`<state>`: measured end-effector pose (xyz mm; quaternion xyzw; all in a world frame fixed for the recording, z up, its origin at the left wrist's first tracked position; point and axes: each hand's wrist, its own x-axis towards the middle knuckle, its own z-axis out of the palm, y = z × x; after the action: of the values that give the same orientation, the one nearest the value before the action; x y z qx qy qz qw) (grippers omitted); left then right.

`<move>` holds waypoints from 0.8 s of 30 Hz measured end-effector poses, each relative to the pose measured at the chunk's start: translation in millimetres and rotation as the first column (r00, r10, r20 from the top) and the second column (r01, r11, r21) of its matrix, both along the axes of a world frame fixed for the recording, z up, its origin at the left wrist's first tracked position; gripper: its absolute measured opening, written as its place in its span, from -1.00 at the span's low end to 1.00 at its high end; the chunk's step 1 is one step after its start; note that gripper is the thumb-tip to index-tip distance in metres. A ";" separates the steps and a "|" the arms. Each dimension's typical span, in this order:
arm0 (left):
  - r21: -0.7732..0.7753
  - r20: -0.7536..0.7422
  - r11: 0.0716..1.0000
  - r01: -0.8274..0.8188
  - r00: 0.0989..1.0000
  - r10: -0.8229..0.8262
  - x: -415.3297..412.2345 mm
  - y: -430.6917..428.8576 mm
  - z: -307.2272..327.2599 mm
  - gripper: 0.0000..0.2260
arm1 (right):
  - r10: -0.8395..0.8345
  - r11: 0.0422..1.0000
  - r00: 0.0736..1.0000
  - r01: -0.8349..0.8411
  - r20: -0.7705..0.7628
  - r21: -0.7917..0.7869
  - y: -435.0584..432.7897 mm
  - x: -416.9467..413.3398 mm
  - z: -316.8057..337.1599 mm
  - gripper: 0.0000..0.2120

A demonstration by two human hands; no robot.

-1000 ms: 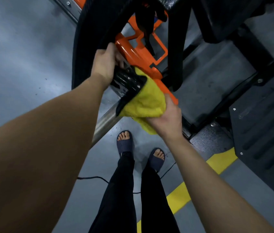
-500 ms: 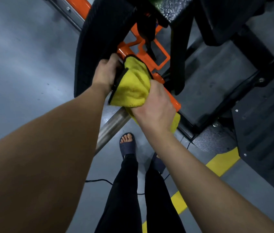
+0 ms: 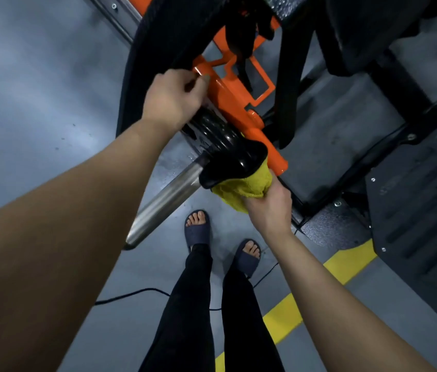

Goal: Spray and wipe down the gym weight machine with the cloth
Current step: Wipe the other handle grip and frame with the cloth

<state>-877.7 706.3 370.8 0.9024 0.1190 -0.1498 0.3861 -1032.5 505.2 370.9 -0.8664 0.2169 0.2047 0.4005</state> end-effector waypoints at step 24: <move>-0.220 -0.243 0.971 0.091 0.959 -0.144 2.3 -23.6 7.3 -0.77 | -0.116 0.993 0.990 0.118 -0.081 0.025 -7.4 -17.1 -29.3 -0.75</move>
<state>-875.4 682.7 378.1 0.8359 0.0977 -0.2998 0.4492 -1049.7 497.8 341.6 -0.8372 0.2800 0.2182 0.4159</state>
